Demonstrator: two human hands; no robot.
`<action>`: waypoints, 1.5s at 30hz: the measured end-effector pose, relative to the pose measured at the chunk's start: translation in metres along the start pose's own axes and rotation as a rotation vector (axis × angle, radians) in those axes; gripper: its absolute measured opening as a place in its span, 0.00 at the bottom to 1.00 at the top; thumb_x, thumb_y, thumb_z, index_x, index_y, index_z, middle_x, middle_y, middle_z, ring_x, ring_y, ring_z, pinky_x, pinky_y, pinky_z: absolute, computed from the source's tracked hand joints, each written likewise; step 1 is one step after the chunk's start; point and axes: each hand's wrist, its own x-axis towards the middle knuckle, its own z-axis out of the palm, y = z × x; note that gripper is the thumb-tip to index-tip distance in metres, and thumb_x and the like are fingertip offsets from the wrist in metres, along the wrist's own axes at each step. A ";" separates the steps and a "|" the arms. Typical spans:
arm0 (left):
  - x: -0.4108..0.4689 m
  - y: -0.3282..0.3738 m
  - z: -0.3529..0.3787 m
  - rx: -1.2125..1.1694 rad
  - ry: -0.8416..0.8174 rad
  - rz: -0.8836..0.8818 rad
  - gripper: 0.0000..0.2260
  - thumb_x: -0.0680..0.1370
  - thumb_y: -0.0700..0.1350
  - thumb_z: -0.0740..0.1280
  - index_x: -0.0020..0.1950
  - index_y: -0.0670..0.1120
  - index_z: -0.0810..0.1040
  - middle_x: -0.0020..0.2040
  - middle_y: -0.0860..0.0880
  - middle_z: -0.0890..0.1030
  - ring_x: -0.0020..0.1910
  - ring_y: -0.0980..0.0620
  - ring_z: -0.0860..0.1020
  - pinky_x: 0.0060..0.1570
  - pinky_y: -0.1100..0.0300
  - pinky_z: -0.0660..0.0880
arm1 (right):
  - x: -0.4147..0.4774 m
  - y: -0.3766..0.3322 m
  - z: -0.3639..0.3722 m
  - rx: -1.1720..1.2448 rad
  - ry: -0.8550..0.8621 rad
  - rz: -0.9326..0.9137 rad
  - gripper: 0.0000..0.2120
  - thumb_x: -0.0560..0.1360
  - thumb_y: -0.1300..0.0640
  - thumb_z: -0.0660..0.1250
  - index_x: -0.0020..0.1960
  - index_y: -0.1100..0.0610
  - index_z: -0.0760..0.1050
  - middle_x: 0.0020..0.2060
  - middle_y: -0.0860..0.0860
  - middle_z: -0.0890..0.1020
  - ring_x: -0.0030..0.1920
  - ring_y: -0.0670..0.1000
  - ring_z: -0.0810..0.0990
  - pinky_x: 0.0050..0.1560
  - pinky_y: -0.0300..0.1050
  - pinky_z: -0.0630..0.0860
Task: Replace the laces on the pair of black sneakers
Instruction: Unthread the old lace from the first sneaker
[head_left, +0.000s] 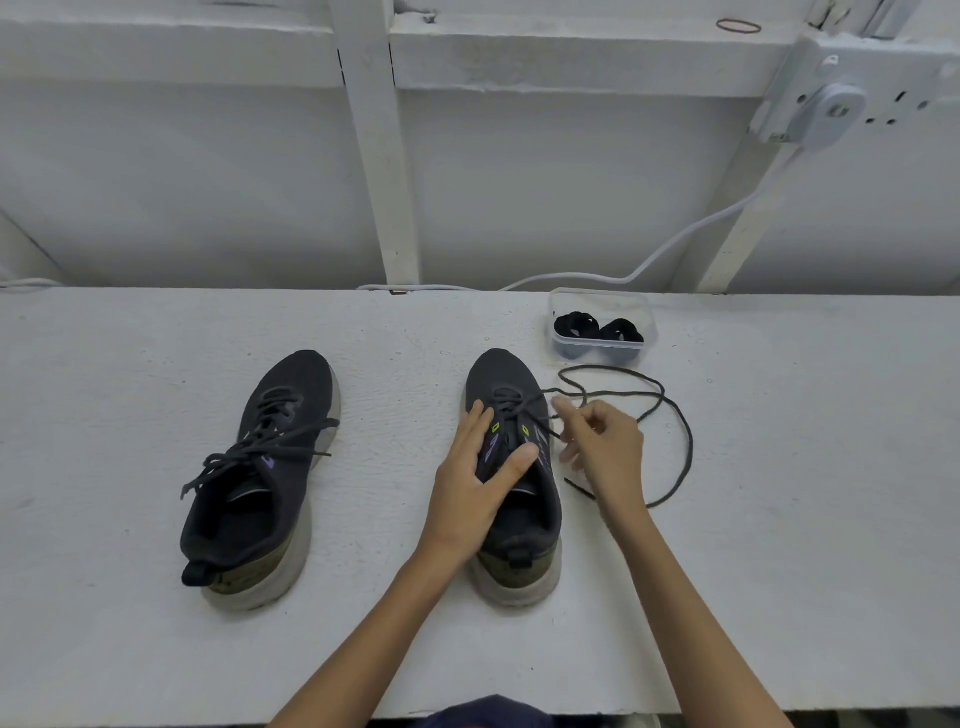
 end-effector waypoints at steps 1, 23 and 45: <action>0.000 0.000 -0.001 -0.012 0.007 0.006 0.35 0.70 0.64 0.64 0.75 0.52 0.66 0.74 0.62 0.62 0.73 0.65 0.60 0.71 0.68 0.58 | -0.008 0.003 0.003 -0.040 -0.026 -0.021 0.17 0.74 0.44 0.72 0.37 0.57 0.78 0.30 0.51 0.82 0.30 0.46 0.79 0.40 0.51 0.78; 0.069 0.015 -0.024 0.796 -0.044 0.290 0.07 0.82 0.46 0.56 0.46 0.45 0.69 0.41 0.48 0.75 0.39 0.47 0.72 0.37 0.55 0.66 | -0.041 -0.003 0.022 0.115 -0.420 0.041 0.37 0.75 0.36 0.64 0.79 0.44 0.54 0.78 0.39 0.54 0.77 0.37 0.49 0.78 0.45 0.48; 0.071 0.004 -0.033 0.519 0.038 0.318 0.07 0.82 0.48 0.60 0.47 0.47 0.73 0.46 0.52 0.77 0.43 0.53 0.76 0.47 0.56 0.74 | -0.039 0.000 0.019 0.151 -0.446 0.039 0.29 0.81 0.48 0.61 0.79 0.46 0.54 0.78 0.40 0.53 0.77 0.37 0.48 0.79 0.47 0.47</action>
